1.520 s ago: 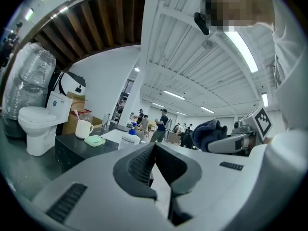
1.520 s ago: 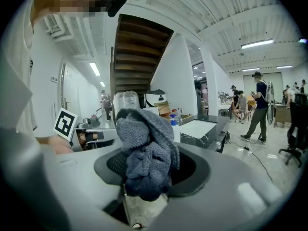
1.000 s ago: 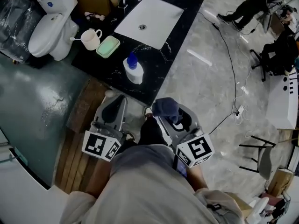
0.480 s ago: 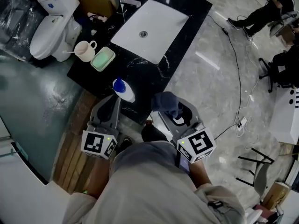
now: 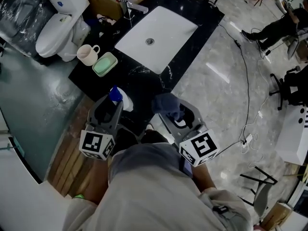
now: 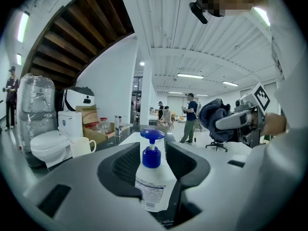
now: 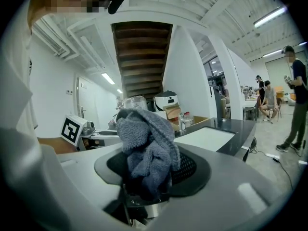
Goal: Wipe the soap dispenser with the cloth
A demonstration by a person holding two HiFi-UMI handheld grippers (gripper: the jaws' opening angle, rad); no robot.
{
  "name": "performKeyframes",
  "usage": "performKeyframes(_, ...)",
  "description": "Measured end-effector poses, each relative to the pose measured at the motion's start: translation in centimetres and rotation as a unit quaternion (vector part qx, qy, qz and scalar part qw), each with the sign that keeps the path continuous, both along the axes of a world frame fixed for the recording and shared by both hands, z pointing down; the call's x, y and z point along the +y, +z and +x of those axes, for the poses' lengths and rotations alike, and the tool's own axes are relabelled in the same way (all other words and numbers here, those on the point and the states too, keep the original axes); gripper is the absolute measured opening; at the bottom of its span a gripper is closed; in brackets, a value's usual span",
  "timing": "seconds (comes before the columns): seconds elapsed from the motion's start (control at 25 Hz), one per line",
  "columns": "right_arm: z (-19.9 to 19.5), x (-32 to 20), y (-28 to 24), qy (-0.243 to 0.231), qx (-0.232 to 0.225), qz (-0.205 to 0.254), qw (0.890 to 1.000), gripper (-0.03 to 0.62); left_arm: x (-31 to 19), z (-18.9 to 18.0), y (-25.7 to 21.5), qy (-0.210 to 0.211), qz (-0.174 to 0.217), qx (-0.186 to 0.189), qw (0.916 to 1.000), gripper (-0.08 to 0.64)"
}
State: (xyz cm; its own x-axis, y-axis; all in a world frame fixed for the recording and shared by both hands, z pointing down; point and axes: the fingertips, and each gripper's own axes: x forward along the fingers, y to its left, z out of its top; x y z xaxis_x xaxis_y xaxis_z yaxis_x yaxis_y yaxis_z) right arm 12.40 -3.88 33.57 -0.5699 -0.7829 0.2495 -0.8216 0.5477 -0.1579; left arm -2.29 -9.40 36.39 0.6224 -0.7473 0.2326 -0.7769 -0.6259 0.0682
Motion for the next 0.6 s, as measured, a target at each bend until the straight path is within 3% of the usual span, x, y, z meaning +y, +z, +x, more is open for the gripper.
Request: performKeyframes(0.6, 1.0, -0.7, 0.0, -0.008, 0.007, 0.005, 1.0, 0.186, -2.2, 1.7, -0.3, 0.008, 0.02, -0.007, 0.9998, 0.158)
